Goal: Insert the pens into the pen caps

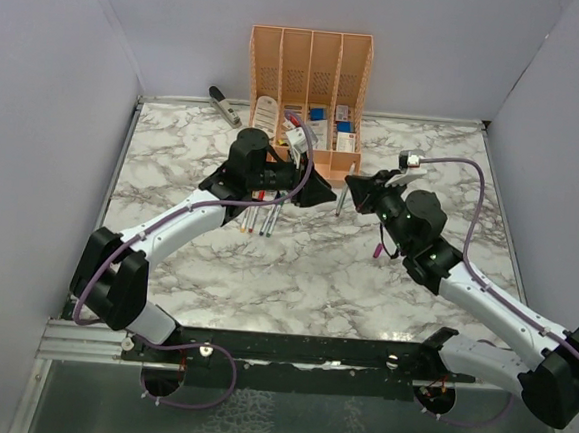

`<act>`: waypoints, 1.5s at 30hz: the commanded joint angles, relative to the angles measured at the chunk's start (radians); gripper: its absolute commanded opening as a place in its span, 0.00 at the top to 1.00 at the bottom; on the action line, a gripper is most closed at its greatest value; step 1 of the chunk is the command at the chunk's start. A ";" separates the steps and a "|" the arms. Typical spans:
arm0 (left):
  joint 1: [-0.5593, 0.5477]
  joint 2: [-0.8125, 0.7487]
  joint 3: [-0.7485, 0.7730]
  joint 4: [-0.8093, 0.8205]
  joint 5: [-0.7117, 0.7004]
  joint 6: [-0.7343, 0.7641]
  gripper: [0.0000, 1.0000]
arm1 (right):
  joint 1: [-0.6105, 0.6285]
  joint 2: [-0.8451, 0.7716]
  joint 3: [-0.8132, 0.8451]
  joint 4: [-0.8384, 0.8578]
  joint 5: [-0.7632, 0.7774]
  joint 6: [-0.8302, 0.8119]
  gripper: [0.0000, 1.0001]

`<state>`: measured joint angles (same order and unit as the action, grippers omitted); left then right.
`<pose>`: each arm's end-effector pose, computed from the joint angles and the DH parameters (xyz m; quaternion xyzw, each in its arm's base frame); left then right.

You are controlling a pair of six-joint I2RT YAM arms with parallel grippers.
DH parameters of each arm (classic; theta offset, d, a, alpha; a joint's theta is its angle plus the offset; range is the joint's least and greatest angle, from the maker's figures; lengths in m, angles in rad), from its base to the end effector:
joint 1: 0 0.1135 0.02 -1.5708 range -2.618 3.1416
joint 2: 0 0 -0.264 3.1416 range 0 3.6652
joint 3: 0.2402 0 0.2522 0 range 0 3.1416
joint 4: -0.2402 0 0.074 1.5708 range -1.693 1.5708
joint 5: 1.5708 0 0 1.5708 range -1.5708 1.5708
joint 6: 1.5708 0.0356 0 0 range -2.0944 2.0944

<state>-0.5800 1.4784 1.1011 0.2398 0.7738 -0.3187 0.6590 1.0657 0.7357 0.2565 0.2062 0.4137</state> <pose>0.2741 -0.2093 0.3283 0.3367 0.6600 -0.5205 0.4243 0.2037 0.1485 0.3139 -0.0196 0.7318 0.2812 0.6205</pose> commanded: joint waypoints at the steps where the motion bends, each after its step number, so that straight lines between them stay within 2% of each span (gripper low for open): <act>1: -0.001 0.020 0.009 -0.004 -0.016 0.015 0.60 | 0.000 -0.029 0.043 0.003 -0.048 0.006 0.99; 11: -0.001 0.021 -0.011 0.025 -0.005 -0.010 0.56 | 0.001 -0.003 0.071 0.027 -0.148 0.051 0.99; 25: -0.004 0.031 -0.019 0.054 0.013 -0.033 0.56 | 0.000 0.028 0.061 0.074 -0.198 0.094 0.99; 27: -0.006 0.033 -0.020 0.056 0.017 -0.034 0.59 | 0.001 0.031 0.059 0.080 -0.196 0.097 0.99; 33: -0.007 0.025 -0.036 0.064 -0.005 -0.034 0.88 | 0.001 0.044 0.060 0.083 -0.192 0.099 0.99; 38: -0.007 0.018 -0.046 0.079 -0.039 -0.041 1.00 | 0.001 0.064 0.064 0.058 -0.186 0.098 0.99; 41: -0.007 0.026 -0.046 0.072 -0.056 -0.040 1.00 | 0.001 0.063 0.064 0.047 -0.185 0.080 0.98; 45: -0.007 0.022 -0.064 0.062 -0.087 -0.043 1.00 | 0.001 0.027 0.052 0.044 -0.143 0.045 0.77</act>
<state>-0.5831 1.5055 1.0554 0.2790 0.7380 -0.3611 0.6590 1.1236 0.7815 0.2977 0.0364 0.4938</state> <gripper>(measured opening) 0.146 0.126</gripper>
